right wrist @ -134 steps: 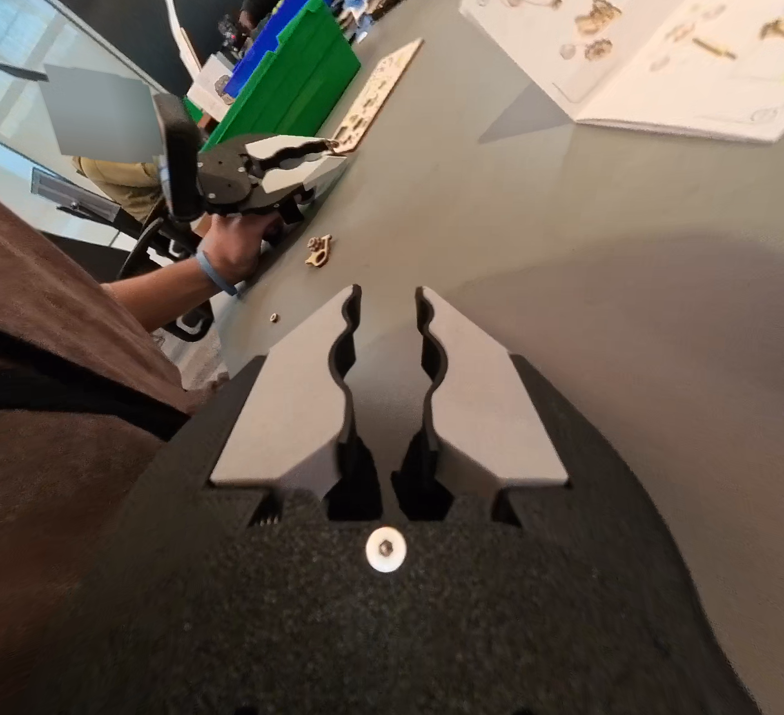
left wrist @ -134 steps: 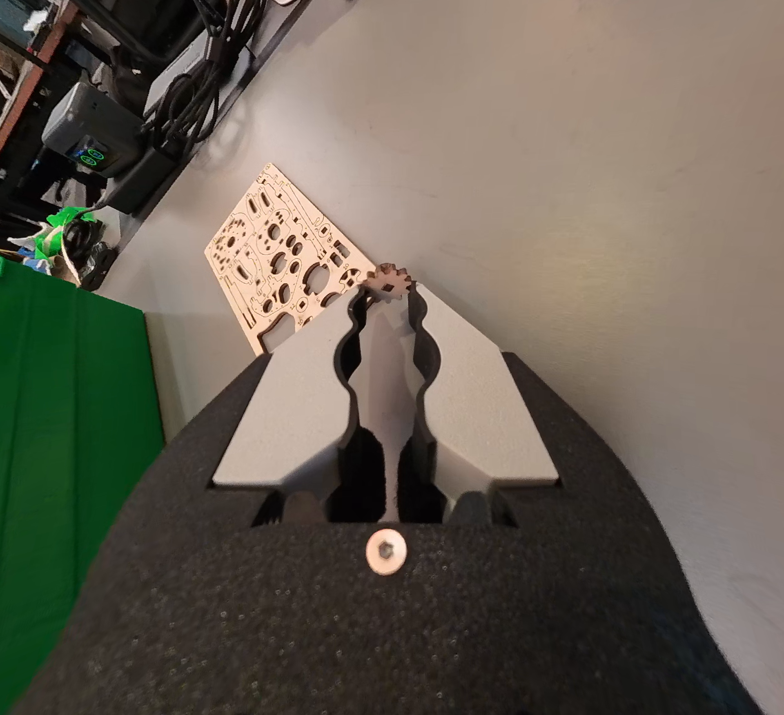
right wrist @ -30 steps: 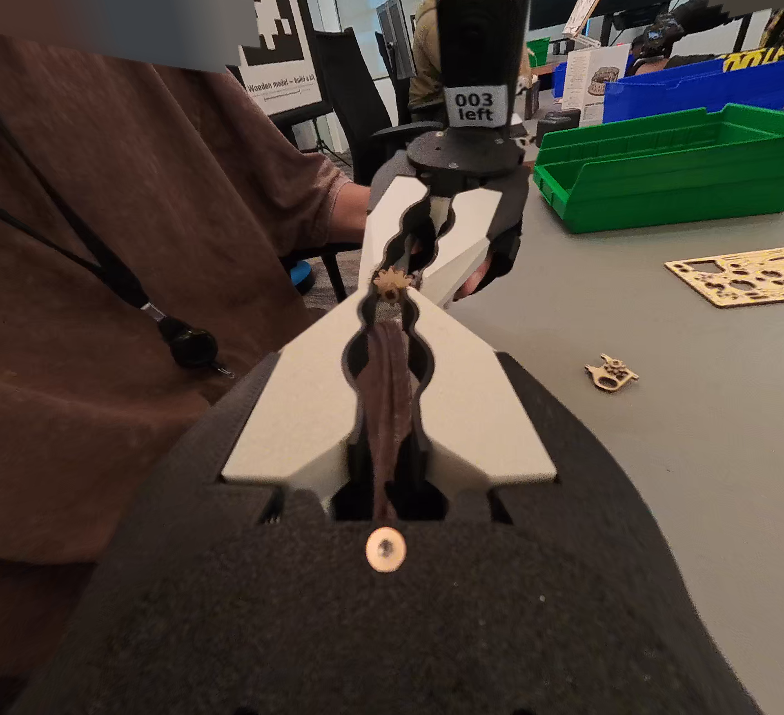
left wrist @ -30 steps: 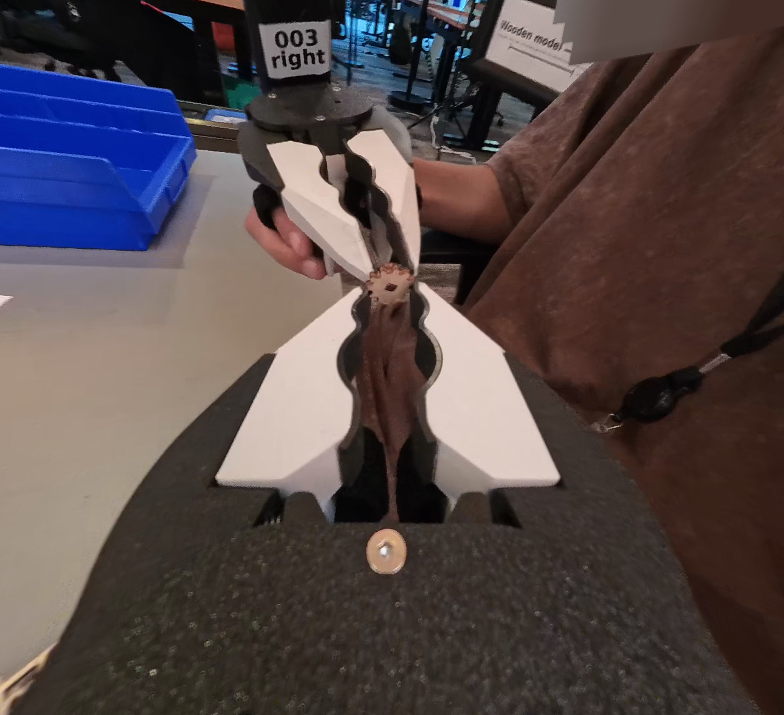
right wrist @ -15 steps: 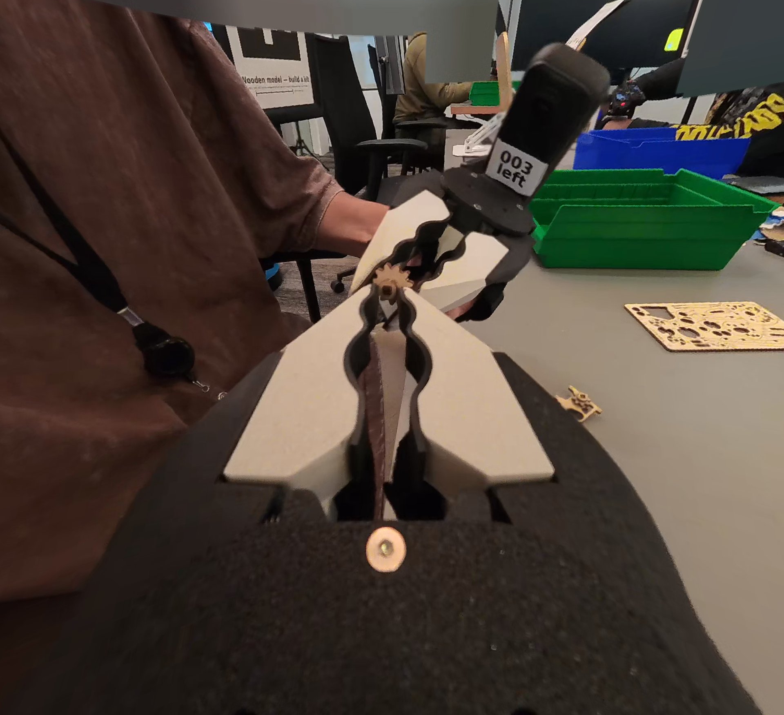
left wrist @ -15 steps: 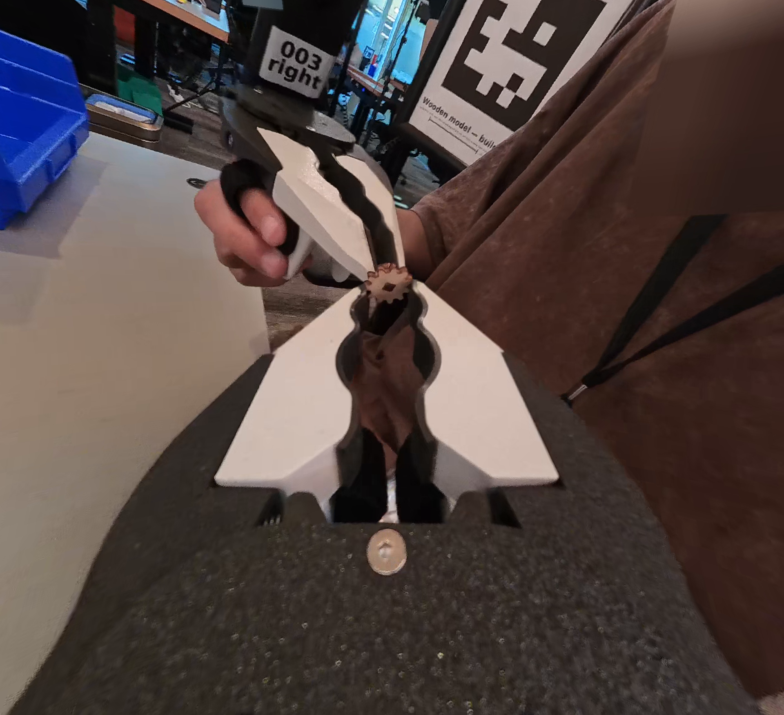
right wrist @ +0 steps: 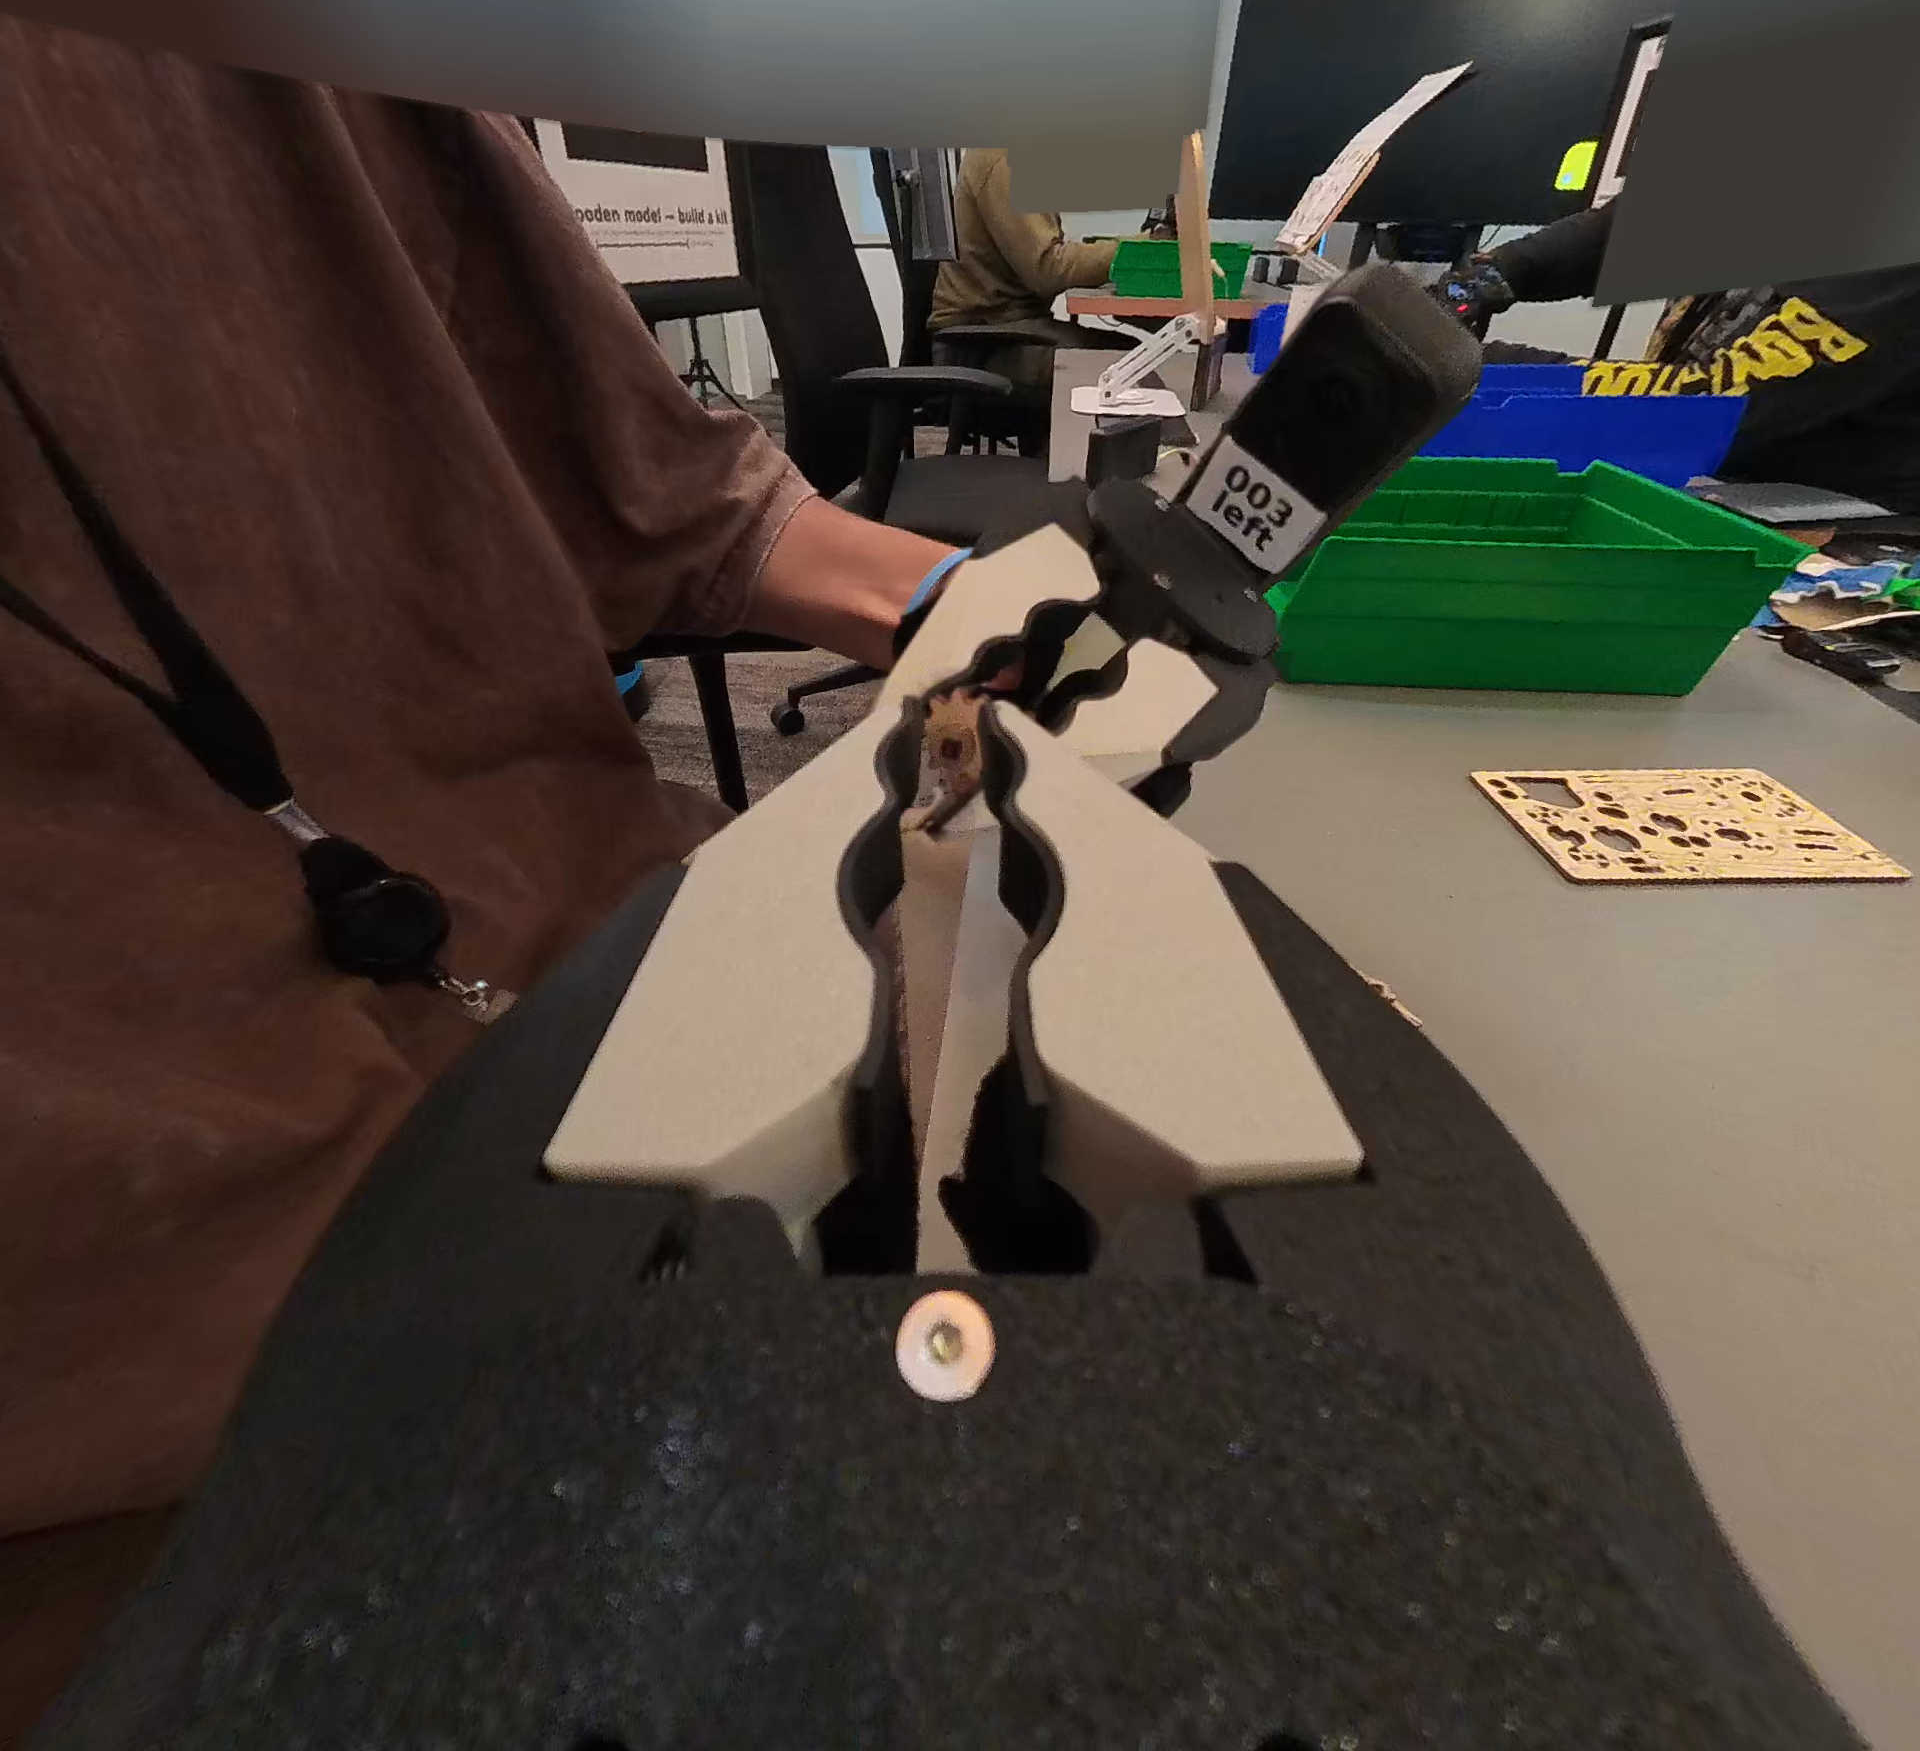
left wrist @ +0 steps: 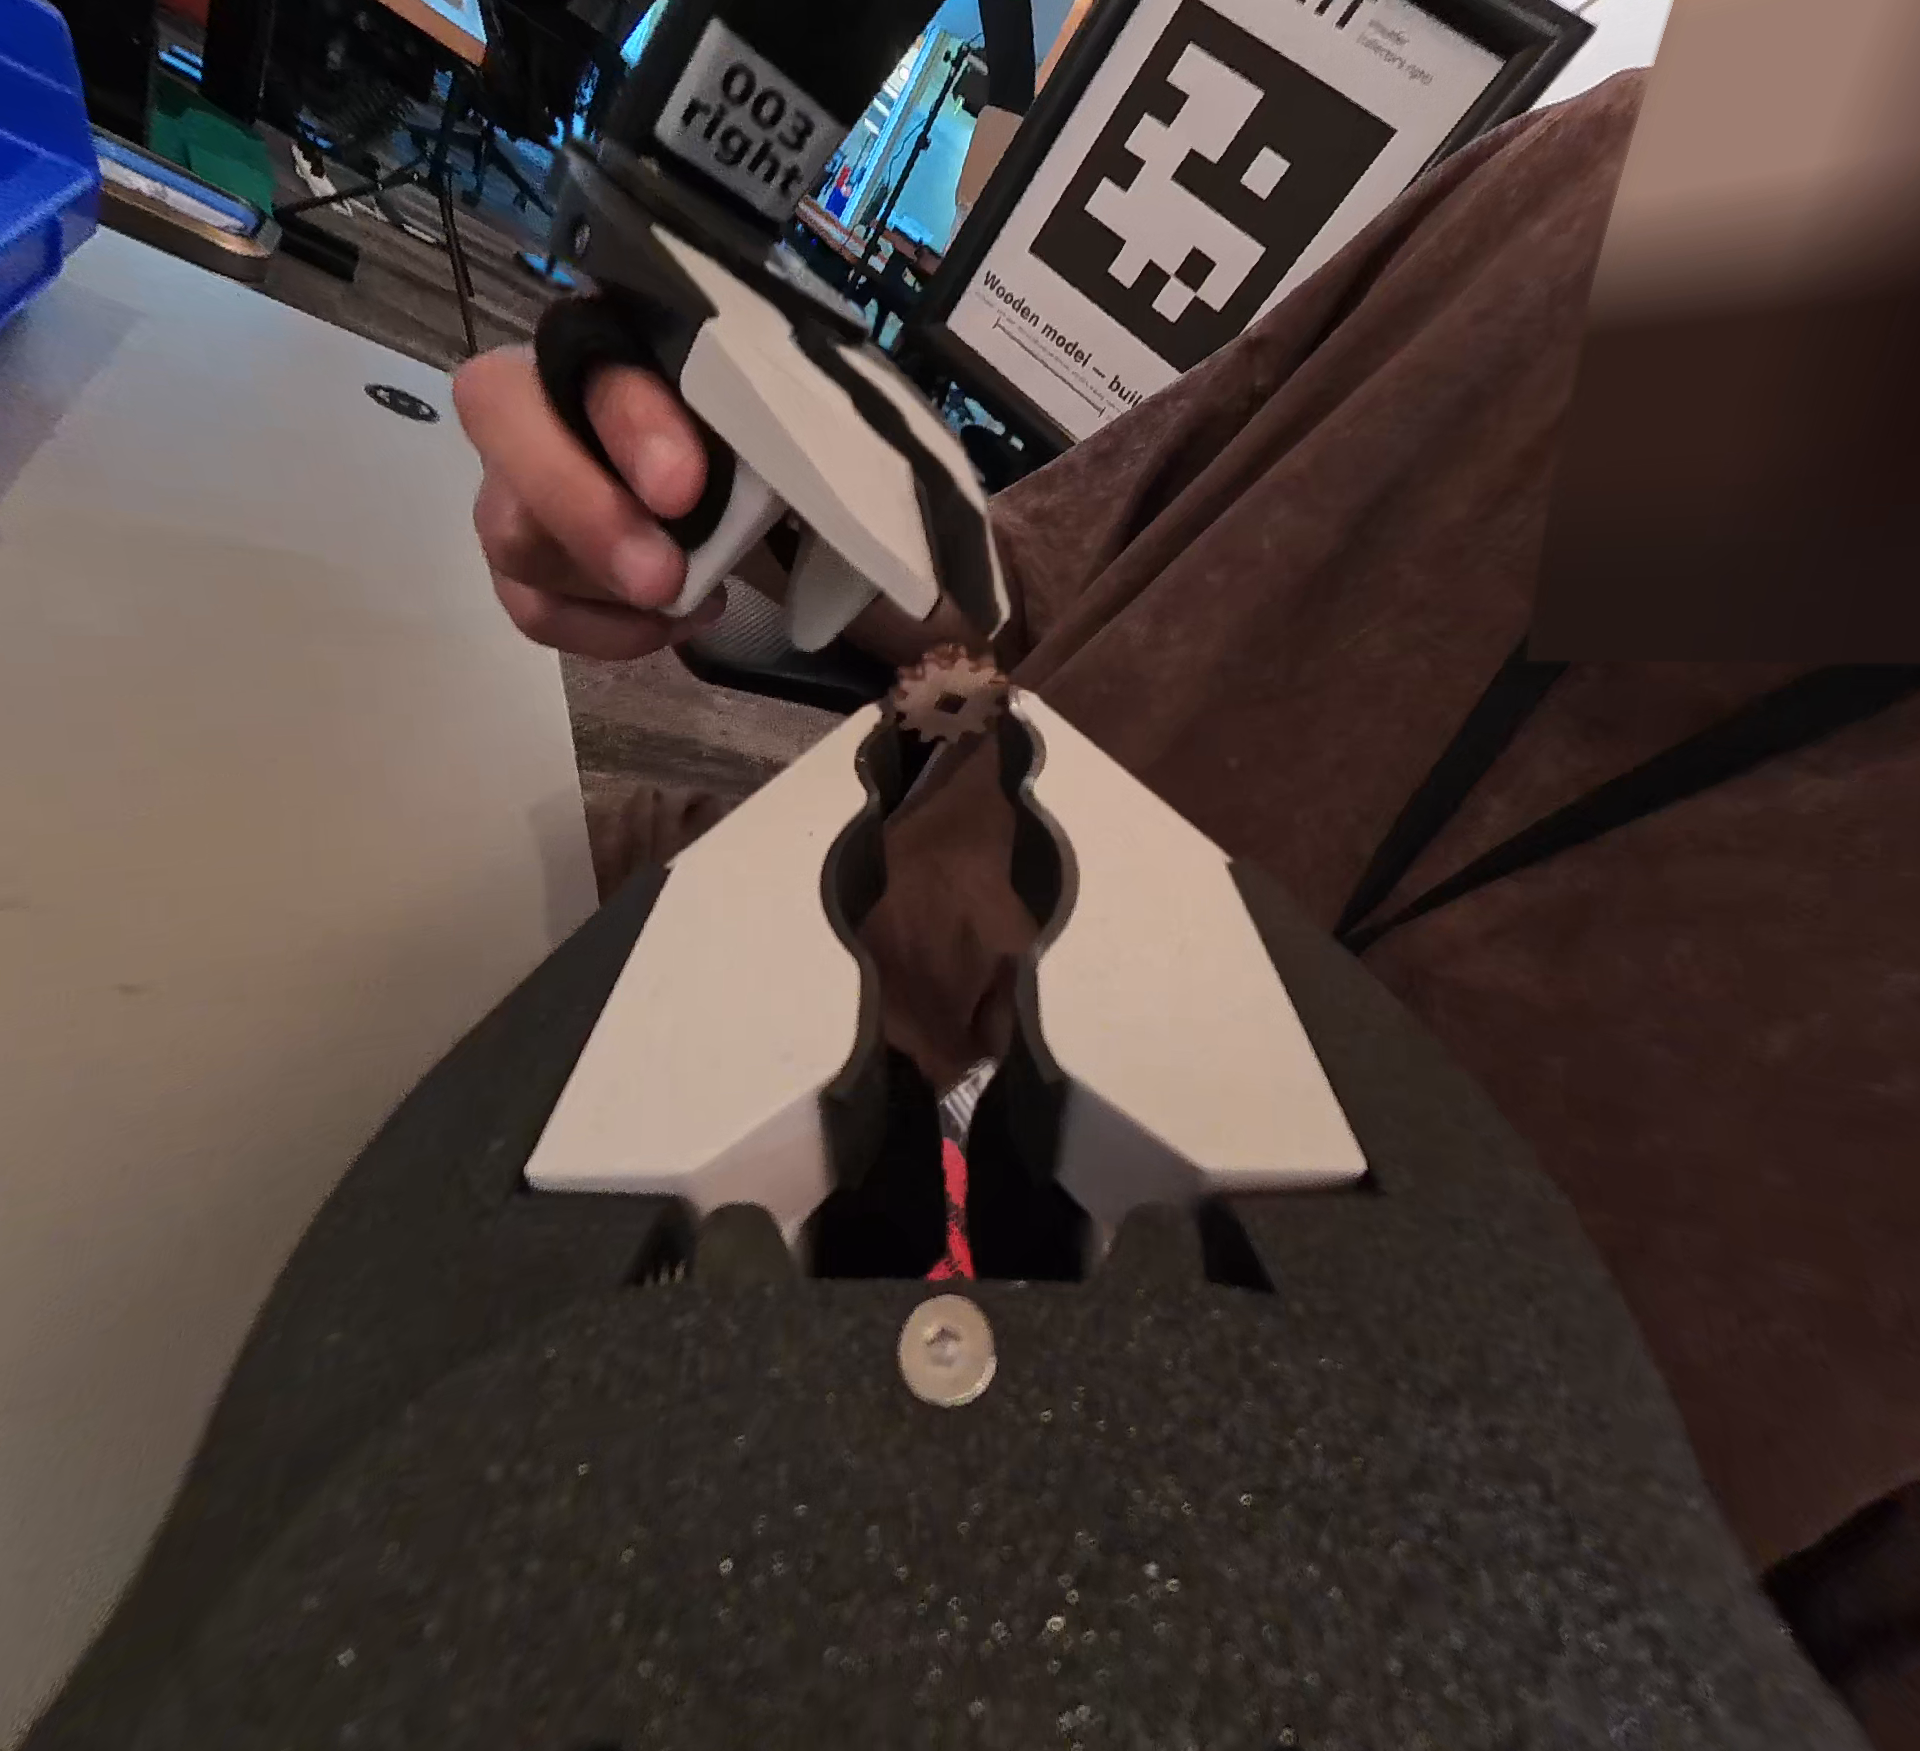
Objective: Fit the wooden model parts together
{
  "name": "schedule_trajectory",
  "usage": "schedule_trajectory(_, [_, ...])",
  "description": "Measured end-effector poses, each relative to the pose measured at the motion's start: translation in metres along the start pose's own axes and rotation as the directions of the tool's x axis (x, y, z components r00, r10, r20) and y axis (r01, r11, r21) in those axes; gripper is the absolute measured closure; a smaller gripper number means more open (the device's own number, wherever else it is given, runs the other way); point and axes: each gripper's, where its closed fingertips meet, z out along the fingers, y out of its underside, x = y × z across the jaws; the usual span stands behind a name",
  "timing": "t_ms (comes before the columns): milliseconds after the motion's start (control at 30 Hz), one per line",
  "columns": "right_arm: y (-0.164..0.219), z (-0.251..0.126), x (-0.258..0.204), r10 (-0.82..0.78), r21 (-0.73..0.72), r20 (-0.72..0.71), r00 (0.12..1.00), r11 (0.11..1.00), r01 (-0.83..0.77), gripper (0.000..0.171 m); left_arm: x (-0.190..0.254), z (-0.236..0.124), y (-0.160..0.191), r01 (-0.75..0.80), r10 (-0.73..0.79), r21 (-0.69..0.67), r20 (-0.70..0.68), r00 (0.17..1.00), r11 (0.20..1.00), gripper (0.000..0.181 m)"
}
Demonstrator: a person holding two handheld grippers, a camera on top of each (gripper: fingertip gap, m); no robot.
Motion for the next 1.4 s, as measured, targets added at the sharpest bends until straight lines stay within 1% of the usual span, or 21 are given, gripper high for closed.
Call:
schedule_trajectory(267, [0.013, 0.007, -0.015, 0.008, -0.09, 0.064, 0.998, 0.996, -0.002, 0.162, 0.004, 0.009, 0.017, 0.038, -0.042, -0.082, -0.047, 0.998, 0.996, 0.164])
schedule_trajectory(367, [0.011, 0.006, -0.016, -0.005, -0.092, 0.066, 0.998, 0.996, 0.011, 0.164, 0.008, 0.01, 0.016, 0.047, -0.051, -0.07, -0.069, 0.996, 0.996, 0.165])
schedule_trajectory(533, [0.001, 0.006, -0.02, -0.032, -0.056, 0.073, 0.997, 0.998, 0.036, 0.165, 0.013, 0.008, 0.01, 0.07, -0.073, -0.028, -0.118, 0.99, 0.997, 0.164])
schedule_trajectory(633, [0.011, 0.008, -0.017, -0.049, -0.108, 0.057, 0.997, 0.993, 0.055, 0.165, 0.011, 0.008, 0.014, 0.062, -0.068, -0.054, -0.103, 0.992, 0.997, 0.164])
schedule_trajectory(767, [0.011, 0.008, -0.02, -0.053, -0.114, 0.066, 0.996, 0.992, 0.06, 0.164, 0.013, 0.008, 0.016, 0.069, -0.076, -0.061, -0.114, 0.991, 0.996, 0.164])
schedule_trajectory(967, [0.006, 0.01, -0.016, -0.208, -0.166, -0.013, 0.978, 0.965, 0.203, 0.164, 0.015, 0.006, 0.01, 0.111, -0.112, -0.018, -0.159, 0.981, 0.994, 0.165])
schedule_trajectory(1167, [0.009, 0.009, -0.018, -0.195, -0.17, 0.0, 0.981, 0.967, 0.192, 0.165, 0.014, 0.007, 0.011, 0.125, -0.127, -0.019, -0.164, 0.978, 0.992, 0.165])
schedule_trajectory(1267, [0.008, 0.01, -0.018, -0.215, -0.177, -0.006, 0.977, 0.961, 0.21, 0.165, 0.015, 0.007, 0.011, 0.132, -0.133, -0.015, -0.171, 0.976, 0.991, 0.165])
schedule_trajectory(1400, [0.012, 0.012, -0.018, -0.278, -0.224, -0.017, 0.961, 0.937, 0.267, 0.164, 0.015, 0.005, 0.014, 0.141, -0.143, -0.025, -0.177, 0.974, 0.99, 0.165])
